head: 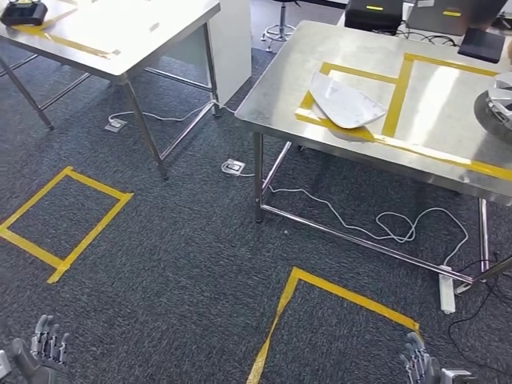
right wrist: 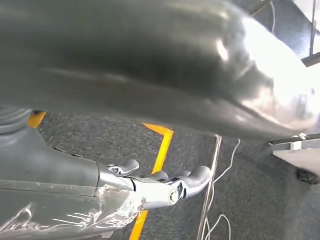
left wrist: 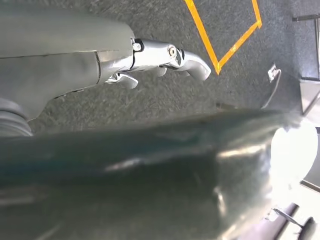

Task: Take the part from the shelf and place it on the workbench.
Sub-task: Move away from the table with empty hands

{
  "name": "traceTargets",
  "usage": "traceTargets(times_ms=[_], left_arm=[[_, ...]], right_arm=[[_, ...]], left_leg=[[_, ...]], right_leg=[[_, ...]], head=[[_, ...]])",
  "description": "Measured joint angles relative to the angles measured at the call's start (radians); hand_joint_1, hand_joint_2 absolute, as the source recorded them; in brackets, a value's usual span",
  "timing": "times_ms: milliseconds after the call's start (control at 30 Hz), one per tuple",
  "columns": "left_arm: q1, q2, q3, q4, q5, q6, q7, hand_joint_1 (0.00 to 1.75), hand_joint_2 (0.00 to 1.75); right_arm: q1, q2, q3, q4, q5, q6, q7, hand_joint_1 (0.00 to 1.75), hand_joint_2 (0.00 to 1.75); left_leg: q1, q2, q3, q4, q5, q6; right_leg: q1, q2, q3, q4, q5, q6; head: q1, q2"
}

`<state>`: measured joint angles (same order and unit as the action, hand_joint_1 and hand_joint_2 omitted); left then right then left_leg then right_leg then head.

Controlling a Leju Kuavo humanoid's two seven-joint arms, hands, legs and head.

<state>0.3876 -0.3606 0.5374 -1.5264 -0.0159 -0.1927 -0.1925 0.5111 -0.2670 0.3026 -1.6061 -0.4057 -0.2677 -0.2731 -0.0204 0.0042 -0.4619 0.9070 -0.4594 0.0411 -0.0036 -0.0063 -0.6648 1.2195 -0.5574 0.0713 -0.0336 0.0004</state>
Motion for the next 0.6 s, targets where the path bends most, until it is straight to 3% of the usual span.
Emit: traceTargets(times_ms=[33,67,133,200,267,333,400,467,533,567,600], left_arm=[[0.000,0.000,-0.006,-0.005,0.011,-0.013,0.001,0.00,0.00],[-0.001,0.001,-0.014,-0.010,0.018,-0.024,0.000,0.00,0.00],[-0.008,0.005,-0.039,-0.018,0.025,-0.028,-0.009,0.00,0.00],[-0.021,0.014,-0.076,-0.021,0.026,-0.011,-0.021,0.00,0.00],[-0.031,0.024,-0.109,-0.023,0.022,0.012,-0.034,0.00,0.00],[-0.031,0.040,-0.139,-0.023,-0.021,0.061,-0.066,0.00,0.00],[-0.028,0.064,-0.183,-0.023,-0.082,0.136,-0.110,0.00,0.00],[-0.031,0.094,-0.239,-0.022,-0.094,0.197,-0.132,0.00,0.00],[-0.032,0.127,-0.293,-0.019,-0.067,0.238,-0.132,0.00,0.00],[-0.030,0.141,-0.316,-0.018,-0.052,0.254,-0.131,0.00,0.00],[-0.028,0.153,-0.337,-0.017,-0.039,0.268,-0.130,0.00,0.00]], right_arm=[[-0.001,0.008,-0.012,0.004,0.011,0.011,-0.001,0.00,0.00],[-0.005,0.017,-0.024,0.006,0.024,0.023,-0.002,0.00,0.00],[-0.020,0.031,-0.047,0.007,0.055,0.043,0.001,0.00,0.00],[-0.041,0.043,-0.060,0.008,0.075,0.052,0.011,0.00,0.00],[-0.053,0.053,-0.069,0.009,0.085,0.055,0.016,0.00,0.00],[-0.057,0.059,-0.072,0.011,0.093,0.053,0.025,0.00,0.00],[-0.062,0.063,-0.076,0.013,0.091,0.050,0.037,0.00,0.00],[-0.063,0.066,-0.082,0.018,0.090,0.043,0.044,0.00,0.00],[-0.063,0.068,-0.086,0.027,0.107,0.034,0.046,0.00,0.00],[-0.065,0.068,-0.086,0.032,0.117,0.030,0.046,0.00,0.00],[-0.067,0.068,-0.086,0.036,0.125,0.026,0.046,0.00,0.00]], left_leg=[[0.000,-0.013,-0.009,0.001,0.008,-0.001],[0.001,-0.026,-0.018,0.003,0.015,-0.002],[0.004,-0.052,-0.031,0.009,0.027,-0.009],[0.005,-0.076,-0.047,0.024,0.033,-0.019],[0.006,-0.097,-0.066,0.036,0.040,-0.029],[0.009,-0.115,-0.082,0.042,0.048,-0.041],[0.009,-0.087,-0.110,0.084,0.020,-0.053],[0.010,-0.035,-0.169,0.204,-0.052,-0.062],[0.014,-0.017,-0.222,0.326,-0.104,-0.068],[0.015,-0.015,-0.226,0.344,-0.104,-0.068],[0.016,-0.012,-0.209,0.321,-0.084,-0.066]], right_leg=[[0.000,0.004,-0.009,0.042,-0.018,0.001],[-0.001,0.005,0.002,0.043,-0.015,0.002],[-0.007,0.019,0.083,-0.074,0.037,0.005],[-0.015,0.065,0.166,-0.215,0.070,0.008],[-0.015,0.084,0.186,-0.257,0.068,-0.001],[-0.014,0.058,0.179,-0.250,0.075,-0.020],[-0.015,0.034,0.171,-0.249,0.084,-0.034],[-0.012,0.006,0.162,-0.249,0.089,-0.043],[-0.008,-0.024,0.153,-0.249,0.093,-0.046],[-0.007,-0.038,0.151,-0.249,0.094,-0.046],[-0.006,-0.051,0.149,-0.249,0.095,-0.046]], head=[[0.000,0.000],[0.000,0.000],[-0.001,0.000],[-0.001,0.000],[-0.001,0.000],[-0.001,0.000],[-0.006,0.000],[-0.014,0.000],[-0.015,0.000],[-0.016,0.000],[-0.015,0.000]])
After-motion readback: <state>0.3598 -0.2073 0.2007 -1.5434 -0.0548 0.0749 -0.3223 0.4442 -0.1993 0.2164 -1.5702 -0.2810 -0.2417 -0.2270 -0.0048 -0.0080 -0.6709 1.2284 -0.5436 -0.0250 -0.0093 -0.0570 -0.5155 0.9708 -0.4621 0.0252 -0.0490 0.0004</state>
